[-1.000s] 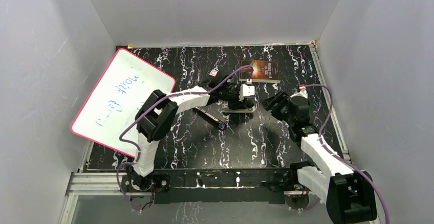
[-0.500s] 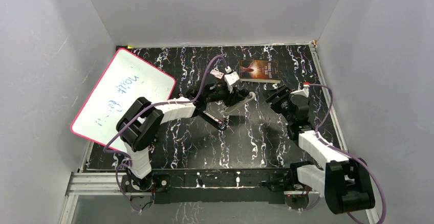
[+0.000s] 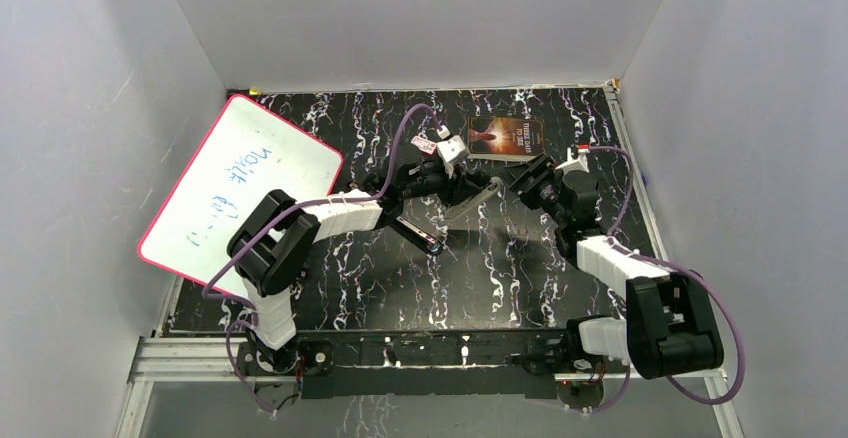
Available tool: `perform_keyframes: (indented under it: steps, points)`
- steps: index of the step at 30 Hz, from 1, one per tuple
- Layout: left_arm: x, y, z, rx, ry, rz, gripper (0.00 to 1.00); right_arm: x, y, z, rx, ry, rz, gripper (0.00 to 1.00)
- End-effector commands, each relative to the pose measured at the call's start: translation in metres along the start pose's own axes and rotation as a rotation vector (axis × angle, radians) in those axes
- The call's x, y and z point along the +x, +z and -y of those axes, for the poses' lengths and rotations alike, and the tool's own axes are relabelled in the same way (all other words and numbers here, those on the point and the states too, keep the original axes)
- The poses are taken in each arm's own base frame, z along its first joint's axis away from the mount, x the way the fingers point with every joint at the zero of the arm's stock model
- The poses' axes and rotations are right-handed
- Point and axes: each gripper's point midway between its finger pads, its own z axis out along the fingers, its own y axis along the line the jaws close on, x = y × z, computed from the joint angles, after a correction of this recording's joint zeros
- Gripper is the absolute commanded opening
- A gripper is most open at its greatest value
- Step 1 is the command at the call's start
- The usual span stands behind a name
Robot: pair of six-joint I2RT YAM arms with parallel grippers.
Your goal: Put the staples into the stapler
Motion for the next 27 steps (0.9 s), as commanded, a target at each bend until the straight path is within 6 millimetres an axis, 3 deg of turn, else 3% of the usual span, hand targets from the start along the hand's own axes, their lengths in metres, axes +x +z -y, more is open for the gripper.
perform_keyframes:
  steps: [1,8,12,17,23,27]
  points:
    - [-0.069,-0.003,0.011,0.05,0.077,0.174,0.0,-0.019,0.01,-0.025,-0.083,-0.03,0.04,0.71]
    - [-0.071,0.0,0.01,0.051,0.062,0.184,0.0,-0.006,0.018,-0.02,-0.096,-0.021,-0.028,0.66]
    - [-0.074,0.0,0.008,0.04,0.056,0.192,0.0,-0.001,0.02,-0.016,-0.091,-0.013,-0.046,0.58]
    - [-0.078,-0.001,0.005,0.018,0.052,0.206,0.0,0.0,0.021,-0.013,-0.089,-0.004,-0.048,0.4]
    - [-0.085,-0.016,-0.004,-0.032,0.066,0.229,0.0,-0.014,0.02,-0.009,-0.059,-0.039,0.007,0.03]
    - [-0.092,-0.045,-0.026,-0.064,0.038,0.261,0.0,-0.036,0.019,0.007,0.005,-0.048,0.054,0.0]
